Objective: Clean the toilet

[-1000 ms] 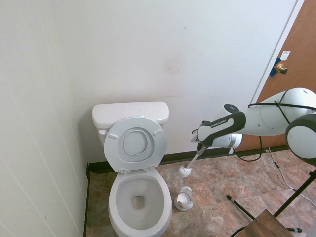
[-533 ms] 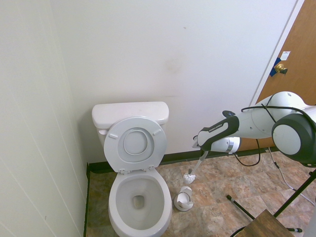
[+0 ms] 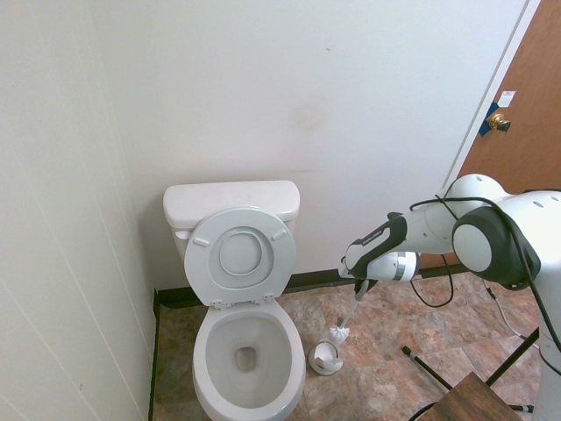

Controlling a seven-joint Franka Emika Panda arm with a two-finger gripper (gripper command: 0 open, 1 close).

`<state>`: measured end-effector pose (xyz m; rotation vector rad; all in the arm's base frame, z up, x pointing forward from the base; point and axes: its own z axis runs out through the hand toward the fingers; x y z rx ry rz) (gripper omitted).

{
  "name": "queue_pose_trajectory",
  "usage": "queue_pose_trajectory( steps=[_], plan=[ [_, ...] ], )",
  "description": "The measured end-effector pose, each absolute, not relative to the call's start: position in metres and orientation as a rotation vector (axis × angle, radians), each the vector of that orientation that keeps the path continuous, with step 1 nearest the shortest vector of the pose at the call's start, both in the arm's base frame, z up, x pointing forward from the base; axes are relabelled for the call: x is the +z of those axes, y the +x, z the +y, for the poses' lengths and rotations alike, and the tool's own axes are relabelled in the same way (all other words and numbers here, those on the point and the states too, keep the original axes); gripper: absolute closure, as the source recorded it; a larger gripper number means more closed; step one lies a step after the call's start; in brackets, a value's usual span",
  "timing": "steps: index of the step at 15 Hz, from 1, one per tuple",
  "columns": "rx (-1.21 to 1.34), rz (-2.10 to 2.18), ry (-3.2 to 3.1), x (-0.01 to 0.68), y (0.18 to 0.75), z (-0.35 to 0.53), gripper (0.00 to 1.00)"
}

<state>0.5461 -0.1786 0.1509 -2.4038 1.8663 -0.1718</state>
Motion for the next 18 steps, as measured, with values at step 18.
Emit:
queue_pose_trajectory(
  steps=[18],
  plan=[
    [-0.184,1.841,-2.399,0.127,0.536,-0.180,1.00]
  ],
)
